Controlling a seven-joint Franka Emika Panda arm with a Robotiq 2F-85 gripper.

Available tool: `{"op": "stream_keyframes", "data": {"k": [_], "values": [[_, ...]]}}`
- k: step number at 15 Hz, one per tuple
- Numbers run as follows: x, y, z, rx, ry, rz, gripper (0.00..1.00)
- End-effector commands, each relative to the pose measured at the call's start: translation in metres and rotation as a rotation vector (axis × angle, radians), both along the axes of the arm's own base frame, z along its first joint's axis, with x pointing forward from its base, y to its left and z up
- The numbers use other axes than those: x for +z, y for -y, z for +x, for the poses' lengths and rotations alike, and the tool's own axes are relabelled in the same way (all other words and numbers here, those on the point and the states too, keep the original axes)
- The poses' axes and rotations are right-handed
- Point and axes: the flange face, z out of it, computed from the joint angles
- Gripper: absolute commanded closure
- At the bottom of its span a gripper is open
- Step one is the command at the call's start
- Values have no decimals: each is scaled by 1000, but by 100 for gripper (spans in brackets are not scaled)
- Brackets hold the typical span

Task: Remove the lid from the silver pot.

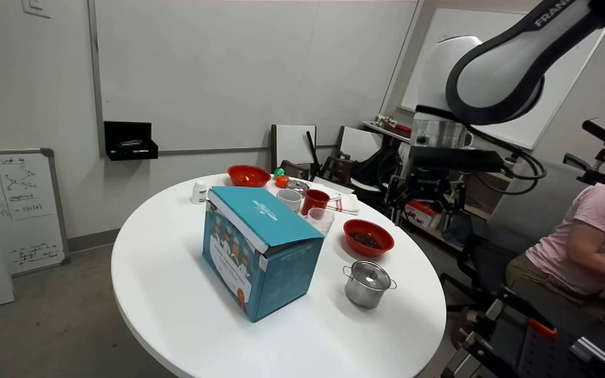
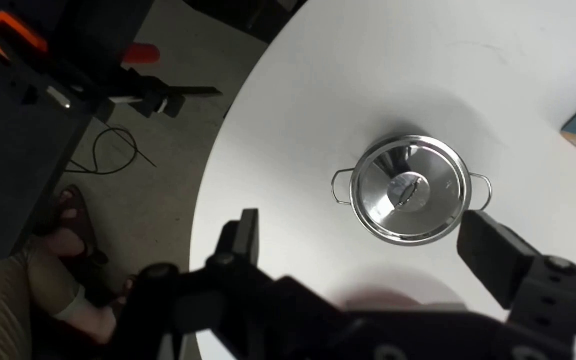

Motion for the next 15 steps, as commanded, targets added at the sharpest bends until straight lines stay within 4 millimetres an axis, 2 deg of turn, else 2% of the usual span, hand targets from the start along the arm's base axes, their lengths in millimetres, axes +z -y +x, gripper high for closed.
{"op": "stream_keyframes", "data": {"k": [1,4,7,11,15], "values": [[-37,-1,33,66,-59,-22,0],[-64,-1,54,62,-87,-34,0],[-91,3,66,-20,-127,-68,0],[-117,5,55,-98,-164,-23,0],[-126,1,49,-141,-153,3,0]]}}
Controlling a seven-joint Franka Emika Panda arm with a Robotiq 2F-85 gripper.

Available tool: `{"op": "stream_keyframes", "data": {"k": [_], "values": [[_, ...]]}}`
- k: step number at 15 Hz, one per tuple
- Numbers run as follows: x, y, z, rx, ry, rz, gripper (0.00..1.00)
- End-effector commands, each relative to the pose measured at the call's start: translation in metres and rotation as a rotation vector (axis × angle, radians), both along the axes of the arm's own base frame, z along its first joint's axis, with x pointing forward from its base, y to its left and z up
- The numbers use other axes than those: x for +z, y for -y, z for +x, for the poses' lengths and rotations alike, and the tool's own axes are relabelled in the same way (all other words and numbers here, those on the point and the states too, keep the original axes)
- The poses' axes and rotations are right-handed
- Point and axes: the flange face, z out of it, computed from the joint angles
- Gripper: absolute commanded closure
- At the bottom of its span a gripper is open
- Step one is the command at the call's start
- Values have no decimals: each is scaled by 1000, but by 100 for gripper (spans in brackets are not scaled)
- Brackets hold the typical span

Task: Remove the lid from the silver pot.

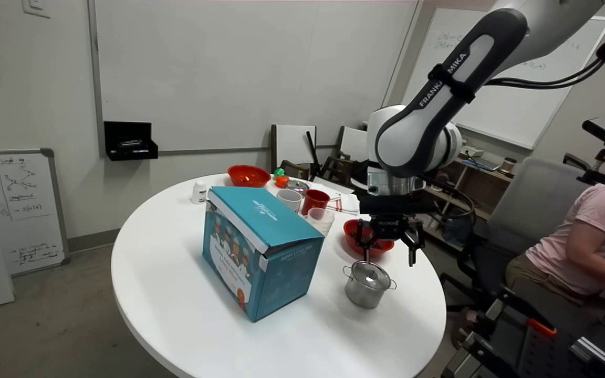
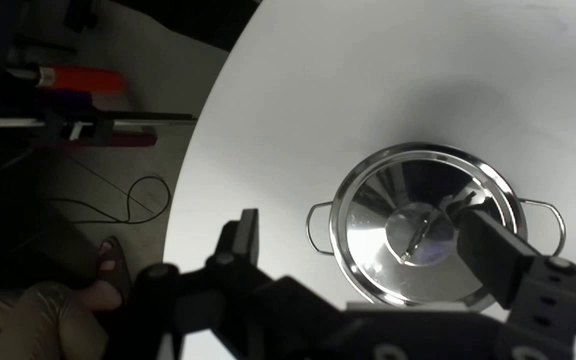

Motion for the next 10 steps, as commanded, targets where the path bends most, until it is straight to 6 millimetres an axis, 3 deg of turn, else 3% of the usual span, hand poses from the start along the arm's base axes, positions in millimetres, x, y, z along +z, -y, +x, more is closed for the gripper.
{"op": "stream_keyframes", "data": {"k": [1,10], "values": [[-2,-4,0,-41,24,3,0],[-3,2,-2,-175,110,-22,0]]}}
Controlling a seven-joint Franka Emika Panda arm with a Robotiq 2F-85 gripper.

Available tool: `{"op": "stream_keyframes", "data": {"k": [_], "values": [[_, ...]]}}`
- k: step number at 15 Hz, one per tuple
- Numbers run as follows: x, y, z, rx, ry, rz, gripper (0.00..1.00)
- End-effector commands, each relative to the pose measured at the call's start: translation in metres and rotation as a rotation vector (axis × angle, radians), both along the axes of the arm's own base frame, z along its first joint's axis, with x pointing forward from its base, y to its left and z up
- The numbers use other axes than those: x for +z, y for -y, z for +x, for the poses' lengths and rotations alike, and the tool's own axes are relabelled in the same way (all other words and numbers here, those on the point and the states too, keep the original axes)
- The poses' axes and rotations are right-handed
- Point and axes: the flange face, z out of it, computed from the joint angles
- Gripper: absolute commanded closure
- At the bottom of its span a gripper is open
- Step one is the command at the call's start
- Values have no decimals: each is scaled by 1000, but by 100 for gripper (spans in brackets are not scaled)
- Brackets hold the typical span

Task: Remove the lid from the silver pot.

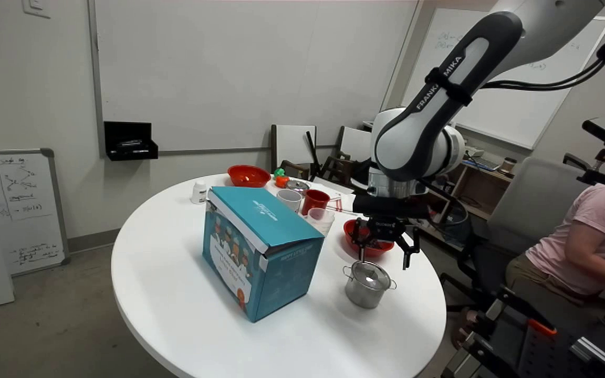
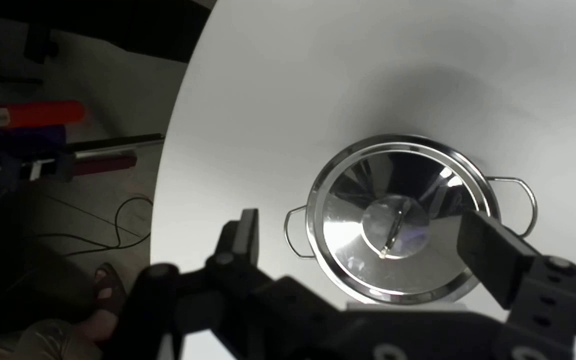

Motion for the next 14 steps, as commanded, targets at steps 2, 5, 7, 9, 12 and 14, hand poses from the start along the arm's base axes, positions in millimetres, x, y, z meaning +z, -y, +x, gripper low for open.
{"op": "stream_keyframes", "data": {"k": [2,5,7,9,12,14], "values": [[-1,6,0,-59,52,-16,0],[-4,9,5,-66,68,-26,0],[-9,9,9,-66,67,-24,0],[-17,6,10,-62,60,-21,0],[-28,1,11,-59,46,-14,0],[-41,-9,3,-58,36,-13,28]]}}
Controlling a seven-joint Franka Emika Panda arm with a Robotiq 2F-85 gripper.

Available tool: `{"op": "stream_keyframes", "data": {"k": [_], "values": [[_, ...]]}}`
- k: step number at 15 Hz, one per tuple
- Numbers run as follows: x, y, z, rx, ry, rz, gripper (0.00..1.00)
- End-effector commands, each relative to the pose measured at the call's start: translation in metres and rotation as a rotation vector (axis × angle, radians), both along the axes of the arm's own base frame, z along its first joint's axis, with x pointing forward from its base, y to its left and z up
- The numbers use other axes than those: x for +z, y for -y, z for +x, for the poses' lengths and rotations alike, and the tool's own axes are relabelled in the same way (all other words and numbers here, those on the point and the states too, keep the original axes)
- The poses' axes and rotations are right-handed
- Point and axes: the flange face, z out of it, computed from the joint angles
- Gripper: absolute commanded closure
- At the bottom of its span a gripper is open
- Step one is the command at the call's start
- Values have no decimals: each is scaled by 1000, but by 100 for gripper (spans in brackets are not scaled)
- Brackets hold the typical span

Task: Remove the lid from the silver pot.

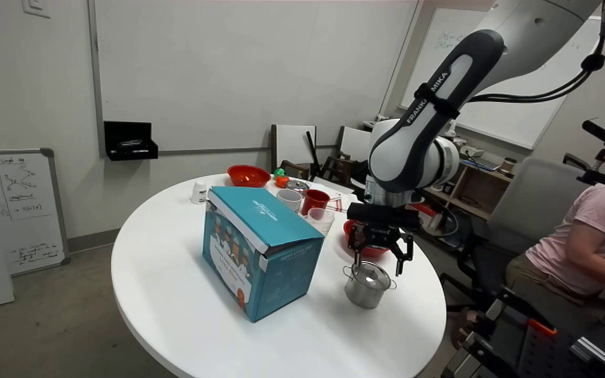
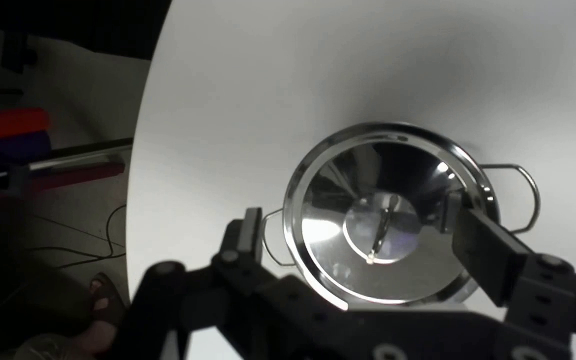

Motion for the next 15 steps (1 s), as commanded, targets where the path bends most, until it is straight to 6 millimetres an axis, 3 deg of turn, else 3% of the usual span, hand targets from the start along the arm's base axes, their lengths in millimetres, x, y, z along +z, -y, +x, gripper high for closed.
{"op": "stream_keyframes", "data": {"k": [1,9,10,13,14,15], "values": [[-22,-15,-4,-8,6,-8,33],[-28,-32,-12,26,13,-11,96],[-26,-31,-11,28,18,-13,99],[-17,-29,-10,32,39,-17,100],[-14,-27,-10,31,49,-13,83],[-12,-25,-10,33,58,-13,74]]}}
